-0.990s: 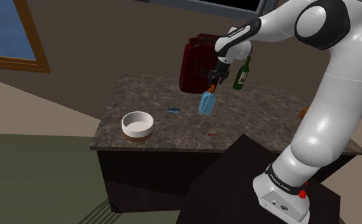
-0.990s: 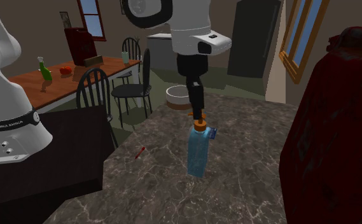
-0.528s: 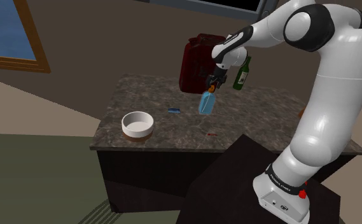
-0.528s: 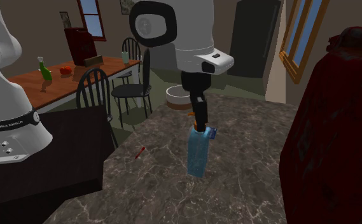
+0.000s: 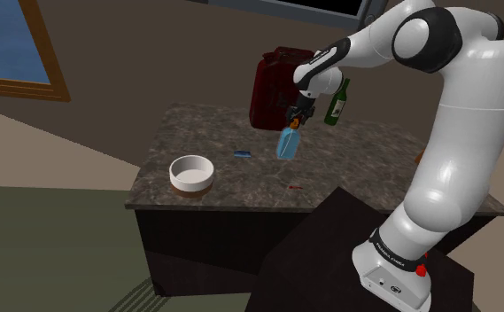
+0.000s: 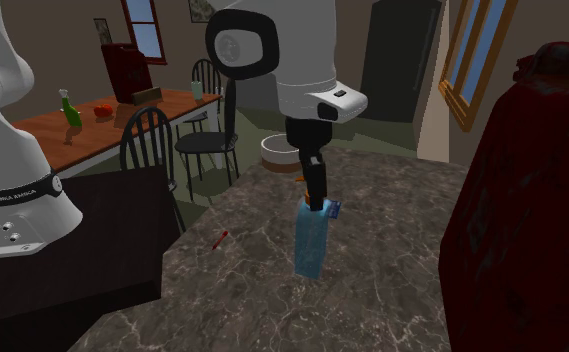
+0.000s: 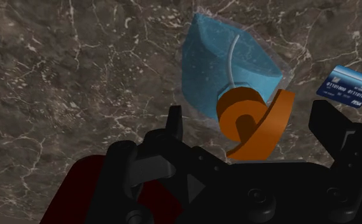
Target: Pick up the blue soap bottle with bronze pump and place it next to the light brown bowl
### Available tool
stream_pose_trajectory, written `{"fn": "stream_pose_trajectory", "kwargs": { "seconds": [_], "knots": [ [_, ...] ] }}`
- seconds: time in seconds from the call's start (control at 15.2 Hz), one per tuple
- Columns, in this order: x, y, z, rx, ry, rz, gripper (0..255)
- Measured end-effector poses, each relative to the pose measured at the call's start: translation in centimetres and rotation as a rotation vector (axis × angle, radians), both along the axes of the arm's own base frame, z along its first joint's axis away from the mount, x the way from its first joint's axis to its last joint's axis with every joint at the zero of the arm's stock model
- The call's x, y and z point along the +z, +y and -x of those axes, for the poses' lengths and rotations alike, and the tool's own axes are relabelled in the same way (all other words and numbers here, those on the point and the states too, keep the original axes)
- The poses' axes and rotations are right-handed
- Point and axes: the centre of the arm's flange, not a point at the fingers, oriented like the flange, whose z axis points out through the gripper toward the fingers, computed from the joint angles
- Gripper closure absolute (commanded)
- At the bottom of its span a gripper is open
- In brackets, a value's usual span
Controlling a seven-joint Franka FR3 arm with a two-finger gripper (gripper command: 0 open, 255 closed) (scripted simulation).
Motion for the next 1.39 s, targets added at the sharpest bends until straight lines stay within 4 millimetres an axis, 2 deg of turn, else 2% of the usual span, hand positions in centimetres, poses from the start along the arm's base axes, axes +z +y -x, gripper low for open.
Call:
{"fn": "stream_pose_trajectory", "kwargs": {
  "seconds": [0.73, 1.39],
  "knots": [
    [0.2, 0.0, 0.0, 0.0, 0.0, 0.0, 255],
    [5.2, -0.1, -0.1, 0.0, 0.0, 0.0, 255]
  ]
}}
